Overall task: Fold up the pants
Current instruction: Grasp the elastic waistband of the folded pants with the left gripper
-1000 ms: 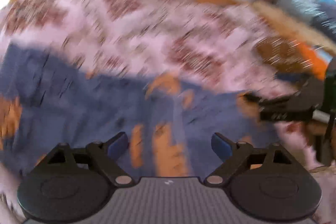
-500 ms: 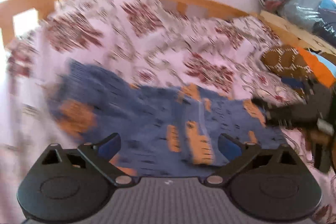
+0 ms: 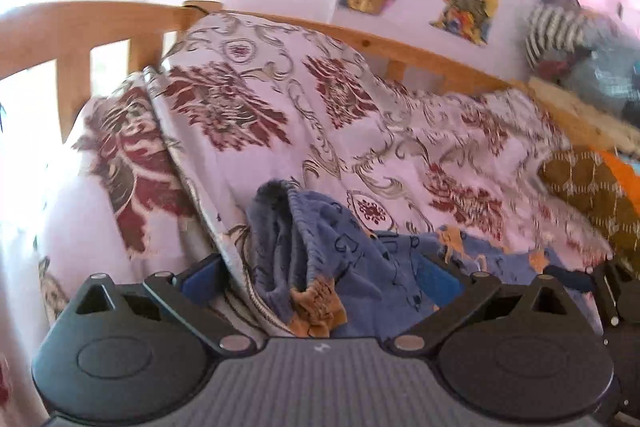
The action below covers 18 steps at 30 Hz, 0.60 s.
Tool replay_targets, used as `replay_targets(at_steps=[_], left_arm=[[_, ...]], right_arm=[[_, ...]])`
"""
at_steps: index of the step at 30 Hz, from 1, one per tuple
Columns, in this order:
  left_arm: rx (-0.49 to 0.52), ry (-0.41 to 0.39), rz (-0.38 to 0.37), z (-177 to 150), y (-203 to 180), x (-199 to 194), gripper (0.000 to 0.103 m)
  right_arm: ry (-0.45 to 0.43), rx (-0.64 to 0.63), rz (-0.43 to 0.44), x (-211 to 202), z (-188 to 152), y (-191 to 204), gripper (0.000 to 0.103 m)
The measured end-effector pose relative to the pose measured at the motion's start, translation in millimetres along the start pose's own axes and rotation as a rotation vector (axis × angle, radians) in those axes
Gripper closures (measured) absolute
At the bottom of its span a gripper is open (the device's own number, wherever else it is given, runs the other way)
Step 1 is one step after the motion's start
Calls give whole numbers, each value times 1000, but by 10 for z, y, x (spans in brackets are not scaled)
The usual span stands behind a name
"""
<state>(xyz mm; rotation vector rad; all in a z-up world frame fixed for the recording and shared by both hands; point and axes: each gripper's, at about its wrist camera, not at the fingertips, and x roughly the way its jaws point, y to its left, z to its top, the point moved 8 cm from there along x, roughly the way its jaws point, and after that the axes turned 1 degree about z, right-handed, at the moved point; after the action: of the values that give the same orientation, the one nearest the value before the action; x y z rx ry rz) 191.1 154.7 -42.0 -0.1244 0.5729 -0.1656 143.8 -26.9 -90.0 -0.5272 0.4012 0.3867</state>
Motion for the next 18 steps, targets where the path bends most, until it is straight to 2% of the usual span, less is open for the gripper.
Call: replay_targets(at_steps=[1,4,8,13,16,18], left_arm=[[9,-4,-9,8,-11,-10,0],[20,-82,-35,61,-57,-113,0],[75,-162,-13,198,-160,-150,0],[24,-73,-52,176,-131,11,0],[-20,-8,0,130,-26,83,0],[-49,27,8,104,18,96,0]], right_arm=[[-1,8,1,6,-3,9,1],[3,6,40,39,-14,77,1],[-4,-43,26,57,-22,154,1],[-44,-16,24,-36,29,94,1],[-106,-4,5,-172,94,37,1],[-120,5,-22,-224,110,-20,1]])
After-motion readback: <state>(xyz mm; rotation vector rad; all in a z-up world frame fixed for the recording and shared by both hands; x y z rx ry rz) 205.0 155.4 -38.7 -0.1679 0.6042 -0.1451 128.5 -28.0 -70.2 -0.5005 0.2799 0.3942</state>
